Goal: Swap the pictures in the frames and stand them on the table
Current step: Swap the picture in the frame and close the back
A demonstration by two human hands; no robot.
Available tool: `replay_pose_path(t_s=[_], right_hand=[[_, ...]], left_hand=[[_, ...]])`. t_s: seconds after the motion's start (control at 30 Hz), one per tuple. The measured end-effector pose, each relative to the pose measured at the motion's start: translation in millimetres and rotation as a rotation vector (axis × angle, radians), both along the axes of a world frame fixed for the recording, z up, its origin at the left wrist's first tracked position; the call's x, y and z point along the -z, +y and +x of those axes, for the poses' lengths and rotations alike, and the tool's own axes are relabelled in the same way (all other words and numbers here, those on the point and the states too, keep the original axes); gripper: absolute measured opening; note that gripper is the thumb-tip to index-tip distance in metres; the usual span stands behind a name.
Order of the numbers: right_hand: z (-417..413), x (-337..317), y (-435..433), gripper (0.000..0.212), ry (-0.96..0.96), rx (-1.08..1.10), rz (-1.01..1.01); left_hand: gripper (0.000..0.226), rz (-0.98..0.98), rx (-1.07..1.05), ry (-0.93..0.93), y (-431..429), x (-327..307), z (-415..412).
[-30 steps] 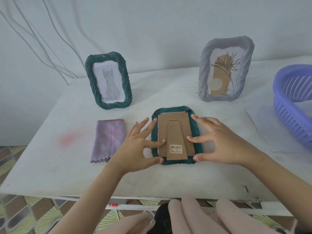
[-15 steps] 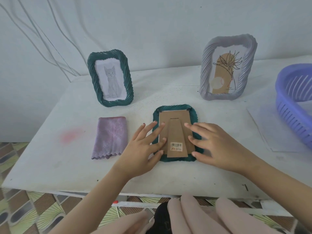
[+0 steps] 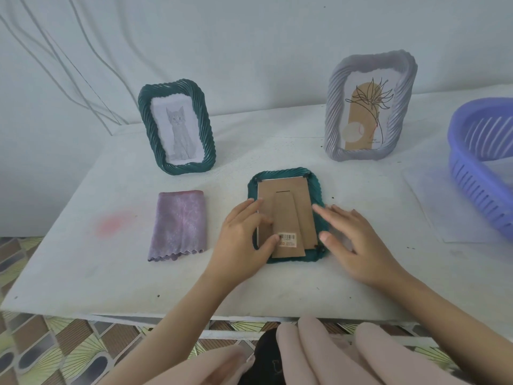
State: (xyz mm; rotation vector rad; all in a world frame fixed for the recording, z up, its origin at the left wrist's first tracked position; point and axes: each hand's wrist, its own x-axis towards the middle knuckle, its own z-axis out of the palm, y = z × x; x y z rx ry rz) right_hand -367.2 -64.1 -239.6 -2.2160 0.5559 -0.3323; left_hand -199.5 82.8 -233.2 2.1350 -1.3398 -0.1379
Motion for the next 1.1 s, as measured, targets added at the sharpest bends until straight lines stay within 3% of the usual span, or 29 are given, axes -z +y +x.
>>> replay_pose_path(t_s=[0.1, 0.2, 0.37, 0.43, 0.53, 0.63, 0.8, 0.97, 1.1], right_hand=[[4, -13, 1, 0.036, -0.184, 0.168, 0.492], [8, -19, -6, 0.035, -0.319, 0.225, 0.725], [19, -37, -4, 0.045, -0.429, 0.15, 0.916], [24, -42, -3, 0.045, -0.438, 0.087, 0.884], [31, -41, -5, 0.042, -0.411, 0.071, 0.783], [35, -34, -7, 0.042, -0.362, 0.121, 0.648], [34, -19, -4, 0.027, -0.26, 0.183, 0.493], [30, -10, -6, 0.034, -0.154, 0.179, 0.237], [29, -1, -12, 0.043, -0.071, 0.152, -0.005]], left_hand=[[0.041, 0.004, 0.015, 0.028, -10, -14, -12], [0.03, -0.004, -0.049, -0.009, -24, -33, -28], [0.083, 0.203, -0.239, -0.204, -49, -69, -41], [0.08, 0.27, -0.246, -0.226, -54, -81, -38], [0.035, 0.16, -0.274, -0.154, -52, -90, -25], [0.013, 0.038, -0.323, -0.066, -44, -94, -13], [0.018, -0.161, -0.382, 0.256, -27, -91, 3], [0.022, -0.296, -0.343, 0.769, -21, -65, 7], [0.028, -0.281, -0.297, 0.927, -16, -41, -3]])
